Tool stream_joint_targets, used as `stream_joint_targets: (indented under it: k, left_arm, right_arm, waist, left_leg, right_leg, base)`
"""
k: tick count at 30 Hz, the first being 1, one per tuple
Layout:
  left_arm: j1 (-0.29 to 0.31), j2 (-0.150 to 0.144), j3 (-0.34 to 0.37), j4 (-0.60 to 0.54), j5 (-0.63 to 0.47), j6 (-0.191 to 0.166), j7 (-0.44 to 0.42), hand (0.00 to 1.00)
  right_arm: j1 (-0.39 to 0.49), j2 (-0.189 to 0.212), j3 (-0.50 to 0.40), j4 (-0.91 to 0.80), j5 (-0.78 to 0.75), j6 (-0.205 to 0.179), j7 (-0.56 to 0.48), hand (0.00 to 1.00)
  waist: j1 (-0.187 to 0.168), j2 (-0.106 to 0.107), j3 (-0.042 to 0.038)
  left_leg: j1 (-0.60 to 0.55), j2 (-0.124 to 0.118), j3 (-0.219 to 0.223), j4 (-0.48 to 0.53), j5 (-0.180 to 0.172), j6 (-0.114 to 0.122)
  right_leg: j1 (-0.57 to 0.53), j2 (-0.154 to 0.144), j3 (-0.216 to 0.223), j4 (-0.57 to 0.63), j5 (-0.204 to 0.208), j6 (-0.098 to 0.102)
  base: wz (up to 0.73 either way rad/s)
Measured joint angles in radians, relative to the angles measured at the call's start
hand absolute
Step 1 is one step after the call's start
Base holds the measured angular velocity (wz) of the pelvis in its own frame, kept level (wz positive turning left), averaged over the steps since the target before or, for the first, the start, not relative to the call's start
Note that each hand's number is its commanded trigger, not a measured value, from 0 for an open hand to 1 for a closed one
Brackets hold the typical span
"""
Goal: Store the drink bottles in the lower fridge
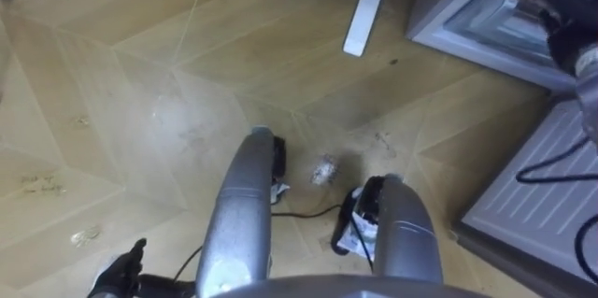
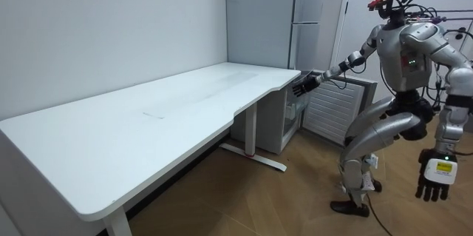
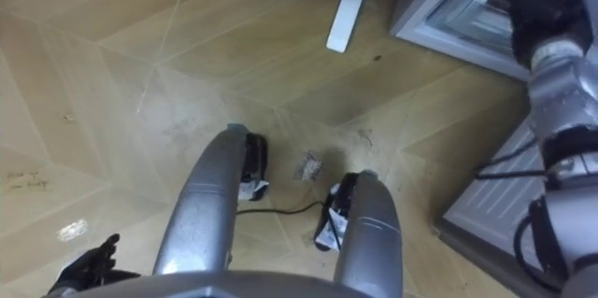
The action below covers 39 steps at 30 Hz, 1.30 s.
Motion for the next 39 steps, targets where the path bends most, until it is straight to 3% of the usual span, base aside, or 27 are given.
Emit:
stream_joint_targets:
  k: [5,10,13,19,26,32,35,39]
  left_arm:
    - [-0.006,-0.008,-0.003,0.01,-0.004,0.009,0.006,0.0]
    - [-0.006,-0.035,-0.004,0.01,-0.024,0.011,0.016,0.0]
    - [-0.008,-0.057,-0.002,0.023,-0.02,0.006,0.029,0.0]
    - [-0.008,-0.086,-0.004,0.04,-0.022,0.017,0.044,0.0]
    - [-0.019,-0.092,-0.004,0.034,-0.024,0.019,0.08,0.0]
    - [-0.044,-0.09,-0.005,0.019,-0.022,0.019,0.093,0.0]
    - [-0.045,-0.09,-0.004,0.015,-0.023,0.021,0.099,0.0]
    - [-0.045,-0.085,-0.002,-0.011,-0.023,0.025,0.123,0.0]
  right_arm:
    - [0.094,0.008,0.0,-0.001,-0.037,0.016,0.007,0.0]
    - [0.191,0.047,-0.033,-0.039,-0.039,0.01,-0.015,0.0]
    - [0.247,0.092,-0.043,-0.046,-0.045,0.011,-0.018,0.0]
    - [0.302,0.119,-0.044,-0.047,-0.036,0.018,-0.045,0.0]
    - [0.256,0.131,-0.122,-0.027,0.021,0.021,-0.103,0.0]
    - [0.126,0.127,-0.163,0.013,0.127,0.022,-0.114,0.0]
    - [0.068,0.114,-0.171,-0.011,0.168,0.023,-0.117,0.0]
    - [-0.055,0.061,-0.18,-0.001,0.181,0.023,-0.124,0.0]
  waist:
    - [-0.002,0.011,-0.0065]
    - [-0.025,0.047,-0.0295]
    - [-0.032,0.047,-0.0298]
    - [-0.057,0.047,-0.0292]
    - [-0.06,0.047,-0.0268]
    - [-0.071,0.047,-0.0196]
    - [-0.076,0.039,-0.0151]
    - [-0.082,0.032,-0.0101]
  left_leg:
    - [0.001,-0.001,0.006,-0.01,0.001,0.004]
    - [0.014,0.002,0.009,-0.024,0.004,0.004]
    - [0.039,0.001,0.025,-0.047,0.008,0.004]
    - [0.046,0.002,0.041,-0.063,0.008,0.004]
    - [0.014,0.007,0.048,-0.054,0.007,0.004]
    - [-0.087,0.004,0.064,0.013,0.0,0.013]
    - [-0.143,0.003,0.079,0.07,-0.013,0.023]
    - [-0.199,0.003,0.095,0.13,-0.024,0.037]
  right_leg:
    - [0.0,0.001,0.004,-0.015,0.008,0.007]
    - [0.01,0.006,0.005,-0.029,0.014,0.005]
    - [0.022,0.001,0.015,-0.041,0.017,0.002]
    - [0.018,0.0,0.029,-0.051,0.019,0.004]
    - [-0.024,0.002,0.04,-0.036,0.019,0.004]
    - [-0.143,-0.017,0.061,0.064,-0.003,0.003]
    - [-0.214,-0.027,0.091,0.144,-0.027,0.008]
    - [-0.281,-0.044,0.109,0.224,-0.05,0.009]
  base:
    - [-0.03]
    - [0.0]
    - [-0.06]
    - [-0.04]
    - [-0.02]
    - [0.0]
    - [0.03]
    - [0.03]
